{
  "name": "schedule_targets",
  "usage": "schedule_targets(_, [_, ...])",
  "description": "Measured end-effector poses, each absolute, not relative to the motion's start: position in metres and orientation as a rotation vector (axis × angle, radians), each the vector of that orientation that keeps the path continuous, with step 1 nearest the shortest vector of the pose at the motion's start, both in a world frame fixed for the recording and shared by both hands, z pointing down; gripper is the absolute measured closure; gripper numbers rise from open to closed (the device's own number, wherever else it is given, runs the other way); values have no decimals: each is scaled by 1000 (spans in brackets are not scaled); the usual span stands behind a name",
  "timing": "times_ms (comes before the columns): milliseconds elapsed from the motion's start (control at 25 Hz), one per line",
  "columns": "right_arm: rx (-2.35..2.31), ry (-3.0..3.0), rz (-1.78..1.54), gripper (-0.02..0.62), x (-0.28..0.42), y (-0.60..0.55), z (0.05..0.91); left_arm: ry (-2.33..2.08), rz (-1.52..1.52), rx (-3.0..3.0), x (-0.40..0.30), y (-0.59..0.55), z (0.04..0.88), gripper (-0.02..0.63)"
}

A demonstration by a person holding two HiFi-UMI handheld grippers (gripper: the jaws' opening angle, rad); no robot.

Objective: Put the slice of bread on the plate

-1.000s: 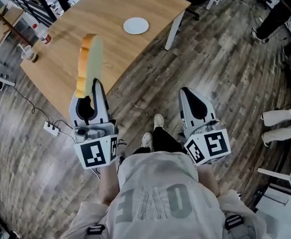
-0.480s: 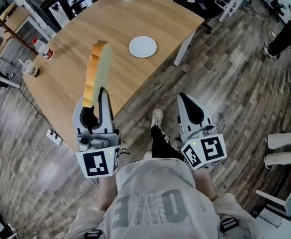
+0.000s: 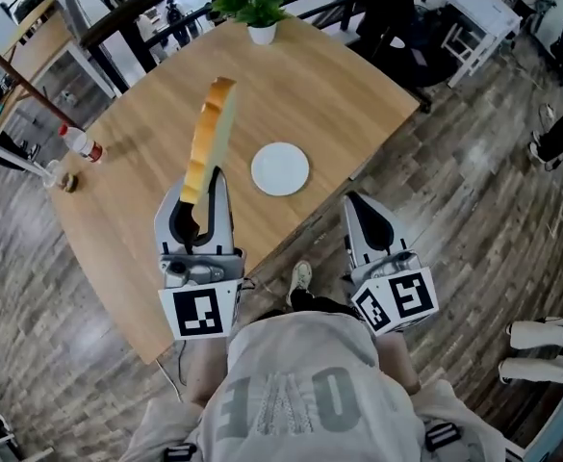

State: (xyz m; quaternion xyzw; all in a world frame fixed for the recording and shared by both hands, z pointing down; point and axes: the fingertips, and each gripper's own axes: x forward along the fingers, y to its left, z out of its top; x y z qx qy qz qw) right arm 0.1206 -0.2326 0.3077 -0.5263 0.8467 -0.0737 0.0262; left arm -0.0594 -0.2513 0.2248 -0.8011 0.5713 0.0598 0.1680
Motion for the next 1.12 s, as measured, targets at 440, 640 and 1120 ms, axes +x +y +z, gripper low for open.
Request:
schedule_targets(440, [-1582, 2688, -138, 577, 109, -305, 289, 1654, 205, -2321, -57, -322, 215, 518])
schedule_targets(640, [-1531, 2682, -189, 577, 106, -313, 284, 1670, 187, -2333, -56, -331, 213, 518])
schedule_targets(1120, [-1550, 2641, -302, 577, 129, -313, 297, 1583, -522, -2247, -31, -353, 312, 517])
